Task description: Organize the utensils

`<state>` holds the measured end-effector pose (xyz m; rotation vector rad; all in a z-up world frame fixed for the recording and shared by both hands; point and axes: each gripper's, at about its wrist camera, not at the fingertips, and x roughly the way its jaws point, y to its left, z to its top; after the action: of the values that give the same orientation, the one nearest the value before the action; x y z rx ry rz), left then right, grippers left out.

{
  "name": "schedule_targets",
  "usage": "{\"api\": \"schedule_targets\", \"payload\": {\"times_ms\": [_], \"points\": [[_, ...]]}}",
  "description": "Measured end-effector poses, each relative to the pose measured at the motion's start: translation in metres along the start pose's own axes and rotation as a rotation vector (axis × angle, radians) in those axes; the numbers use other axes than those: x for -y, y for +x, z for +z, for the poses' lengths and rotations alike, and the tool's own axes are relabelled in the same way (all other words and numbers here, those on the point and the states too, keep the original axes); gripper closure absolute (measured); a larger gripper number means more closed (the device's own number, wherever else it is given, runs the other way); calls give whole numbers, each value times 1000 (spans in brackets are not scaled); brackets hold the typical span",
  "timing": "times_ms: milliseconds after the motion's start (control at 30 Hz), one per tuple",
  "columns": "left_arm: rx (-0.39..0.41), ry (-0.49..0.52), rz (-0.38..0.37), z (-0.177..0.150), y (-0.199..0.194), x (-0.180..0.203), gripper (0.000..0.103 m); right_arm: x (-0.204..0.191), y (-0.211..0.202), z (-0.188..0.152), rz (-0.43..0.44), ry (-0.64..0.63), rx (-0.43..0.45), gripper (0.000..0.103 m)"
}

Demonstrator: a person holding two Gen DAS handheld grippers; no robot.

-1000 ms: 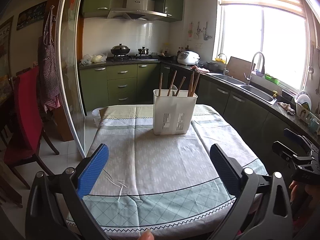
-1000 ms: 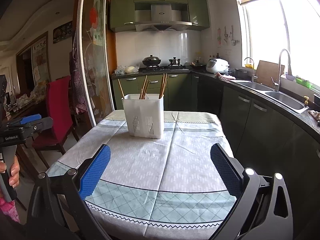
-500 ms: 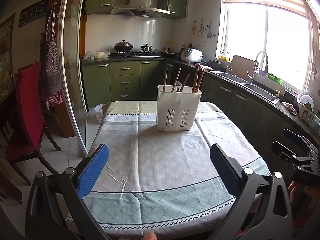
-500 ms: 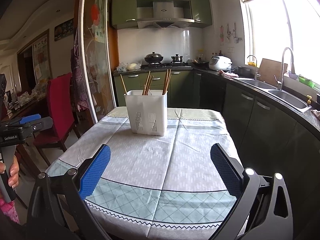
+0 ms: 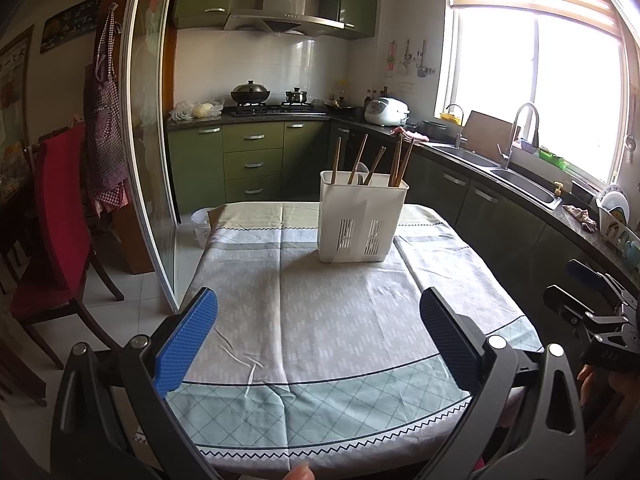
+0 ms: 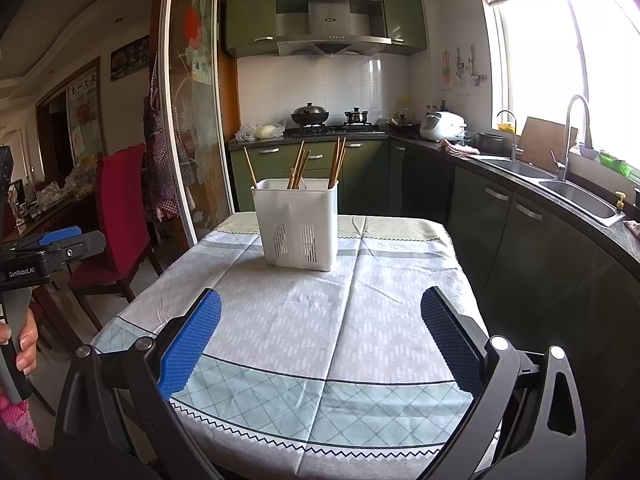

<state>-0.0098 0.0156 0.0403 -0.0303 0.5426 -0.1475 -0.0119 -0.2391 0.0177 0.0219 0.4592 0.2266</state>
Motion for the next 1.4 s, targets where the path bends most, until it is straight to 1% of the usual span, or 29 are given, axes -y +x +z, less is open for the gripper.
{"api": "schedule_targets", "payload": {"times_ms": [1100, 1400], "points": [[8, 1, 1, 3, -3, -3, 7, -1, 4, -1, 7, 1, 2, 5], [0, 7, 1, 5, -3, -3, 7, -3, 4, 0, 12, 0, 1, 5]]}}
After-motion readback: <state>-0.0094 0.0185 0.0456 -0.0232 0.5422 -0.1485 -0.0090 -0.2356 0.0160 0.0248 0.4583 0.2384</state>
